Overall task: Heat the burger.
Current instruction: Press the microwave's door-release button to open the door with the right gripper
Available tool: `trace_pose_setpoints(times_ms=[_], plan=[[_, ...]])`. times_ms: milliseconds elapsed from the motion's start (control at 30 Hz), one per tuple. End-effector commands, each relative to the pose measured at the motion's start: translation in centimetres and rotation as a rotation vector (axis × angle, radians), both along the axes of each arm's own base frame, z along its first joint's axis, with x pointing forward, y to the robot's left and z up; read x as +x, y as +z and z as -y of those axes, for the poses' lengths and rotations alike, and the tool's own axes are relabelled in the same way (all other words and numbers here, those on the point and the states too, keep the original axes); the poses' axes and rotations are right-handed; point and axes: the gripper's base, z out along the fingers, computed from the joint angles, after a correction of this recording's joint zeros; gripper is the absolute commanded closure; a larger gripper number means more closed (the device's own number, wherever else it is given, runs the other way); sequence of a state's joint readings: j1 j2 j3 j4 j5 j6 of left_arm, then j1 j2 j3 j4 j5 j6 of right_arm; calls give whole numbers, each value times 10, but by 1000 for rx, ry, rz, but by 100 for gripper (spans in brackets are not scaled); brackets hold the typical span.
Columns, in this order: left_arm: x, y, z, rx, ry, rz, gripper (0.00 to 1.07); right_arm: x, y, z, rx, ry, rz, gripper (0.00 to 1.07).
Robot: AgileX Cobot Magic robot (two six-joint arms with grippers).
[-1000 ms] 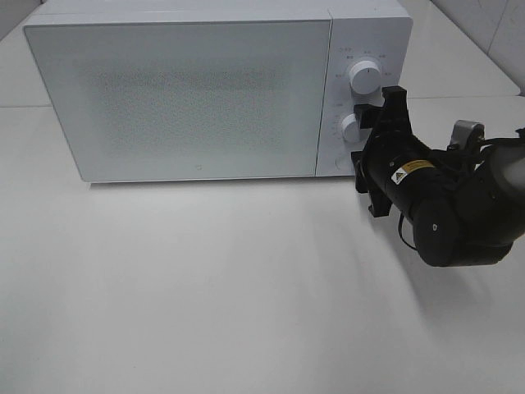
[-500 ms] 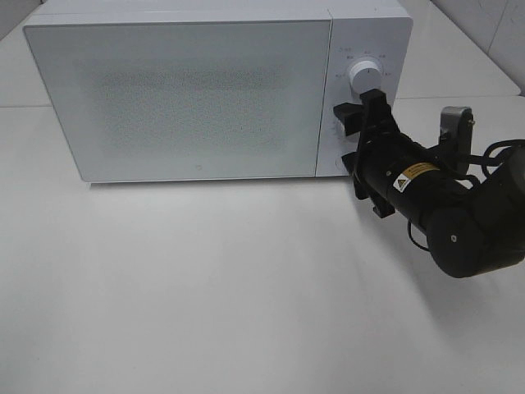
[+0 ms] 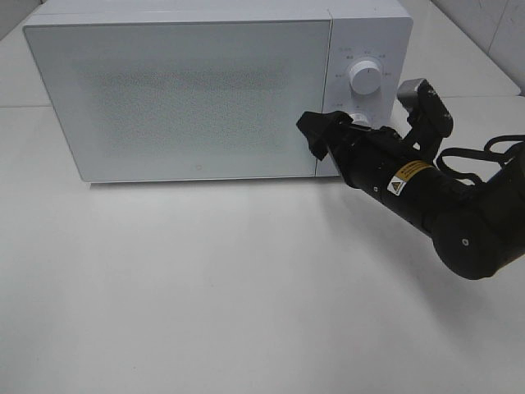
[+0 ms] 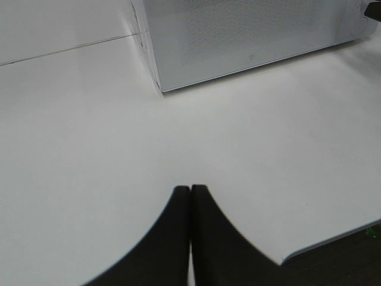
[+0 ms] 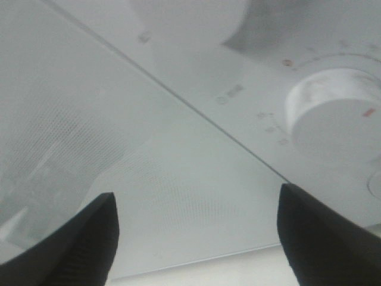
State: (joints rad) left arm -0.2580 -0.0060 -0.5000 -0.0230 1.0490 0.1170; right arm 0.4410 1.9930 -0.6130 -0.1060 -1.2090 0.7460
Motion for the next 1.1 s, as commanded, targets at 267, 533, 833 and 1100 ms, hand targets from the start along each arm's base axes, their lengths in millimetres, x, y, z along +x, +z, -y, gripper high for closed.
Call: trace_pose_setpoints(times_ms=[267,533,833,1100], plan=[[-2,0,0,-19,2,28,106,-6,38,-5,-323,148,285,40],[-2,0,0,-19,2,28,106,-18,48,-2,-689,320,270,45],[-2,0,0,-19,2,28,106,-27,84,16,-894,320,87,52],[-2,0,0,-19,2,28,106,-20,118,29,-960,215,-180,52]])
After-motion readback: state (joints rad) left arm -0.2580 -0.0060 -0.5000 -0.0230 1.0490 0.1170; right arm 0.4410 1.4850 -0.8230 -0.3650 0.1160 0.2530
